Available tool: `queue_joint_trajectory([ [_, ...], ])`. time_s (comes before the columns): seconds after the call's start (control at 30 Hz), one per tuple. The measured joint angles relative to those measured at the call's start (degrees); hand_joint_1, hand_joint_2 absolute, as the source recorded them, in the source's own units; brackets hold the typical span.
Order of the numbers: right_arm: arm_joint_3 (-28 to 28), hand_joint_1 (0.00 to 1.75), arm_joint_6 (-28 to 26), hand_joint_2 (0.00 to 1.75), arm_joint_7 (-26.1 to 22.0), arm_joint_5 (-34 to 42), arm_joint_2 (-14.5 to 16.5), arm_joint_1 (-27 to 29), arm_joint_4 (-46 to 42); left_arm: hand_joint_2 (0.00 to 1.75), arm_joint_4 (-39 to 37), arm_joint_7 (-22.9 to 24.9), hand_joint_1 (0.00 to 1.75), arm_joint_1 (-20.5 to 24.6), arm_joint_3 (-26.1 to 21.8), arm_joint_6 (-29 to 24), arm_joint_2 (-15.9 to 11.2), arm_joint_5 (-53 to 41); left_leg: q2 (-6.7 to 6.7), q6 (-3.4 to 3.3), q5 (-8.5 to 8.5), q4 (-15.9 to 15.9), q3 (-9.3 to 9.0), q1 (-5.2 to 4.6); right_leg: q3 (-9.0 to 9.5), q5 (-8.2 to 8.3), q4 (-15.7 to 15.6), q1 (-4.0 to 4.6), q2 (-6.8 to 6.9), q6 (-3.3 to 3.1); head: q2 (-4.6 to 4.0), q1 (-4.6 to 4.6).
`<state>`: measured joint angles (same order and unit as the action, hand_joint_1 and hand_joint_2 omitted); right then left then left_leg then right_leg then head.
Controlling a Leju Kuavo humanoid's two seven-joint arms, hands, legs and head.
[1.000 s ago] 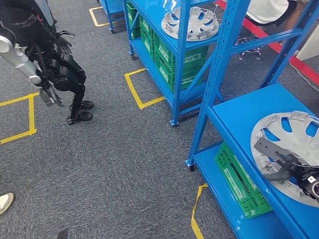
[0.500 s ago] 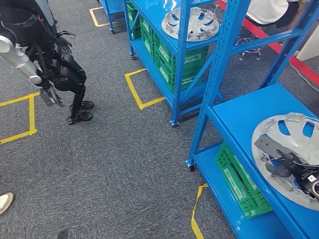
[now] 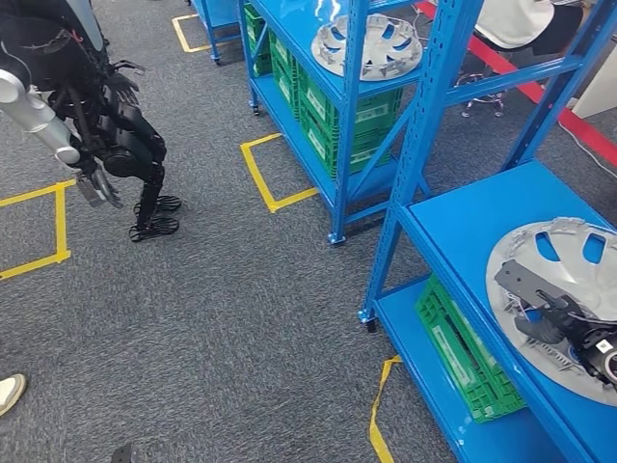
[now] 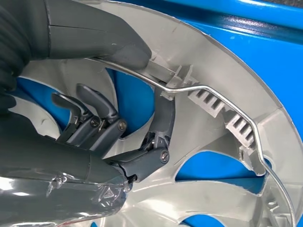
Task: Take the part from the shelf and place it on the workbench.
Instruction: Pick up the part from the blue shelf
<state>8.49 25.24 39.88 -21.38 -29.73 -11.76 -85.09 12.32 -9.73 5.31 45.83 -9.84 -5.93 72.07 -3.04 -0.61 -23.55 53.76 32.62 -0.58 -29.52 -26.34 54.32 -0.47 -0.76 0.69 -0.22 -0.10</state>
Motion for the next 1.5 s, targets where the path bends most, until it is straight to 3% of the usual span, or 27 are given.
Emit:
queue_joint_trajectory([
  [0.1,-0.11,0.28,0.14,1.75,0.01,-0.42,0.0,0.12,0.04,1.75,0.01,0.0,0.0,0.0,0.0,0.02,-0.01,-0.05,0.0,0.0,0.0,0.0,-0.01,0.0,0.0,0.0,0.0,0.0,0.0,0.0,0.0,-0.01],
  [0.13,-0.22,0.07,0.37,1.75,0.0,-0.91,0.0,0.21,0.06,1.75,0.01,0.0,0.0,0.0,0.0,0.03,0.0,-0.09,0.0,0.0,0.0,0.0,-0.01,0.0,0.0,0.0,0.0,0.0,0.0,0.0,0.0,0.0],
  [0.3,-1.34,0.03,2.31,1.75,-0.13,-3.72,0.04,0.7,0.07,1.75,0.0,0.0,0.0,0.0,0.0,0.07,0.0,-0.16,-0.03,-0.01,-0.01,0.0,-0.01,0.0,0.04,-0.01,-0.01,0.0,0.02,0.01,0.0,0.02],
  [0.57,-2.84,0.09,4.09,1.75,-0.15,-5.15,0.66,0.95,0.04,1.75,0.01,0.0,0.0,0.0,0.0,0.04,0.01,-0.15,-0.04,-0.03,-0.02,0.0,-0.08,0.0,0.09,-0.04,-0.08,0.0,0.02,0.06,0.0,-0.01],
  [0.8,-3.4,0.39,4.83,1.75,-0.16,-5.69,0.98,1.1,-0.03,1.75,-0.01,-0.07,0.0,0.0,0.0,0.09,0.0,-0.2,-0.03,-0.06,-0.05,-0.01,-0.17,0.0,0.2,-0.06,-0.15,0.0,0.01,0.08,0.0,0.0],
  [0.87,-3.76,0.6,5.44,1.75,-0.16,-6.21,1.19,1.35,-0.22,1.75,0.0,-0.28,0.0,0.0,0.0,0.37,-0.03,-0.3,-0.04,-0.08,-0.07,-0.01,-0.2,0.0,0.24,-0.06,-0.18,0.0,0.02,0.08,0.0,0.01],
  [1.0,-5.0,1.35,6.47,1.75,-0.2,-7.1,2.01,2.26,-1.01,1.75,0.01,-0.63,0.0,0.0,0.0,1.04,-0.09,-0.51,-0.05,-0.13,-0.1,-0.01,-0.27,0.0,0.37,-0.08,-0.26,0.02,0.03,0.11,0.0,0.03],
  [1.1,-5.91,1.64,6.87,1.75,-0.2,-7.6,2.72,2.67,-1.42,1.75,-0.01,-0.68,0.0,-0.01,0.0,1.21,-0.16,-0.51,-0.04,-0.12,-0.12,-0.02,-0.32,0.01,0.43,-0.09,-0.29,0.02,0.03,0.13,0.0,0.08],
  [1.2,-6.33,1.73,7.31,1.75,-0.19,-8.13,3.34,2.77,-1.73,1.75,-0.01,-0.78,0.0,-0.01,0.0,1.21,-0.21,-0.4,-0.03,-0.13,-0.16,-0.02,-0.34,0.01,0.47,-0.1,-0.31,0.02,0.04,0.13,0.0,0.21],
  [1.5,-6.86,1.75,7.72,1.75,-0.14,-8.21,4.51,2.32,-1.81,1.75,-0.01,-1.02,0.0,0.02,0.0,0.94,-0.23,0.03,-0.01,-0.15,-0.17,-0.02,-0.38,0.01,0.52,-0.1,-0.32,0.03,0.03,0.14,0.0,0.18],
])
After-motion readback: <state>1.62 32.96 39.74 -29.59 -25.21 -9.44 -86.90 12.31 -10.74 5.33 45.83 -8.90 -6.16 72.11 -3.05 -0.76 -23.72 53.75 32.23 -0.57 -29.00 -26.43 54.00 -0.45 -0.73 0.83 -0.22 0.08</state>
